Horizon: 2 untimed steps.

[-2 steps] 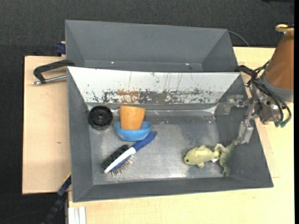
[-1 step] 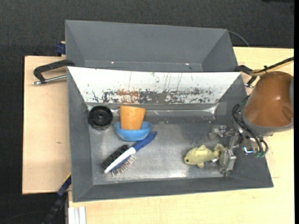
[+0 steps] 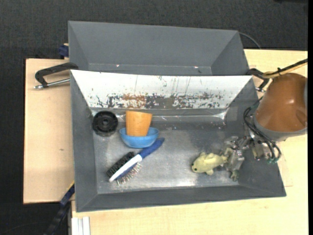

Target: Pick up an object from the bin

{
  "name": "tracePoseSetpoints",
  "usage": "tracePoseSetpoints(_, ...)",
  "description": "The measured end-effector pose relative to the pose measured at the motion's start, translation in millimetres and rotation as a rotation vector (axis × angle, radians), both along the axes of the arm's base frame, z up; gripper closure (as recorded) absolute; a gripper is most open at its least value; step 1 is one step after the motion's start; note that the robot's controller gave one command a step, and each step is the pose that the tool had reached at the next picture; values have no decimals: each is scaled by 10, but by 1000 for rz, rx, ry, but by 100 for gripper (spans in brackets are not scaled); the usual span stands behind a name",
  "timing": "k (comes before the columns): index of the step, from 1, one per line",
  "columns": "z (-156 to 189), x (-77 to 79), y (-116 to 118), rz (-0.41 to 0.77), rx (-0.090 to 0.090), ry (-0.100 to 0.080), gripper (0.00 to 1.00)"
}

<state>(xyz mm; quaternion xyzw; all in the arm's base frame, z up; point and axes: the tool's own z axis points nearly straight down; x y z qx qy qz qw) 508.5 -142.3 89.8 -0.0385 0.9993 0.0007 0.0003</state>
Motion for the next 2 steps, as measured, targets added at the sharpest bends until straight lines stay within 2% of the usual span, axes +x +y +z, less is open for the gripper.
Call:
tracePoseSetpoints(1, 0, -1, -1, 0, 0, 0, 100)
tracePoseSetpoints(2, -189, 439, -37, -53, 1, -5, 100)
